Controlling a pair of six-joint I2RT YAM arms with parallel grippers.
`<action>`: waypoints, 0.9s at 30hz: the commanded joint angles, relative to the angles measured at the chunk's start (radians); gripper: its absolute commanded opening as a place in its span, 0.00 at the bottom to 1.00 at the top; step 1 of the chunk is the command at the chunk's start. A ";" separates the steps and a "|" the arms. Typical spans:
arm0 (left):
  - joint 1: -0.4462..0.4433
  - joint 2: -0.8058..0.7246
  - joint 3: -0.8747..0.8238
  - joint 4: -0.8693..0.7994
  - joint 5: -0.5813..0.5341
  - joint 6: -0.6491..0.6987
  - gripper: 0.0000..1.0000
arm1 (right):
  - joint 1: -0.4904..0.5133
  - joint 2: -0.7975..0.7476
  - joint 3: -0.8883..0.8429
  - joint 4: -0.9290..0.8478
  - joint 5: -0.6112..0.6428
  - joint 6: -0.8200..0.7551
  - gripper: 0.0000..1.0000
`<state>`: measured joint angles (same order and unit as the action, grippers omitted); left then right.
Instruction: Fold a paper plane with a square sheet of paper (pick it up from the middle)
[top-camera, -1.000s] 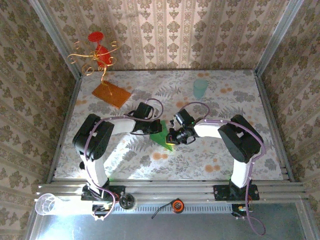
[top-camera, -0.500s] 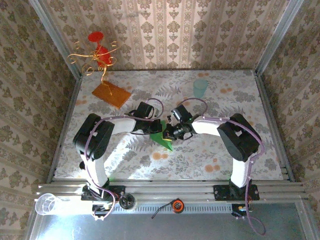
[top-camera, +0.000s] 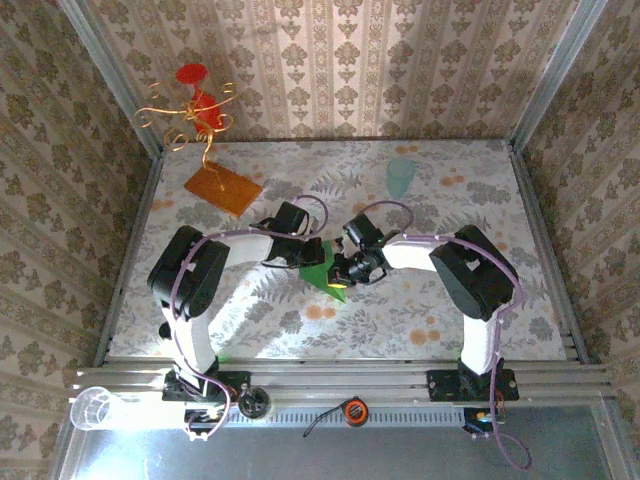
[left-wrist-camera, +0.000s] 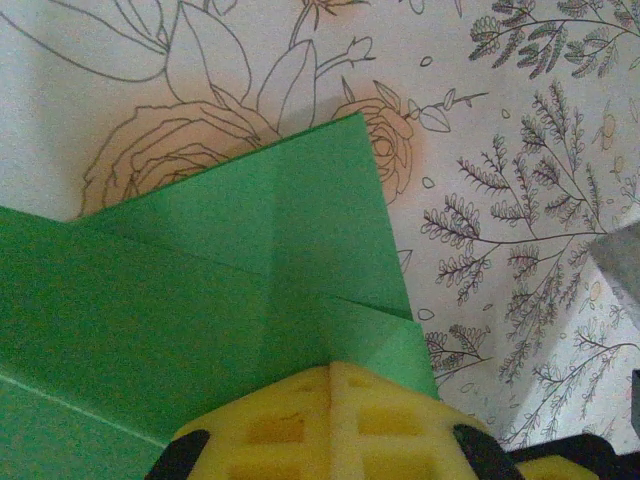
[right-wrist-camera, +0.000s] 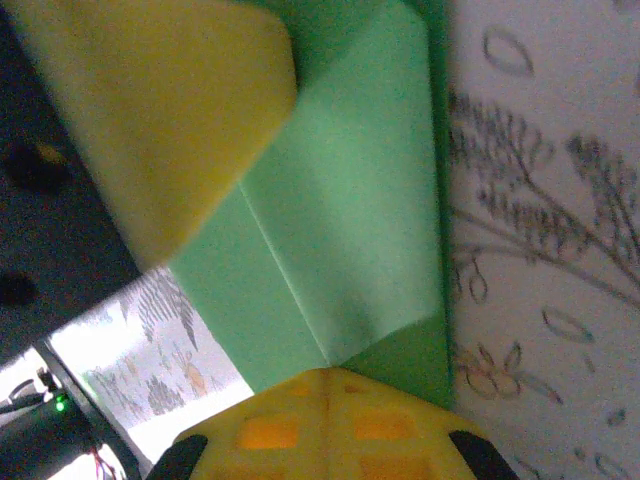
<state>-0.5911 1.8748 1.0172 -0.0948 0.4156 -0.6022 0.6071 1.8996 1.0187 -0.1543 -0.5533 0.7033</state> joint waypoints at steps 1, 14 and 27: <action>0.008 0.064 -0.018 -0.076 -0.077 -0.006 0.00 | 0.008 -0.037 -0.079 -0.096 -0.041 -0.025 0.05; 0.028 0.058 -0.031 -0.060 -0.059 0.002 0.00 | 0.007 -0.169 -0.263 -0.081 -0.020 -0.015 0.10; 0.031 -0.020 0.079 -0.046 0.038 -0.010 0.06 | -0.022 -0.363 -0.283 0.109 0.075 0.048 0.26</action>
<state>-0.5720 1.8786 1.0470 -0.1219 0.4423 -0.6022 0.5991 1.5669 0.7235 -0.0975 -0.5426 0.7223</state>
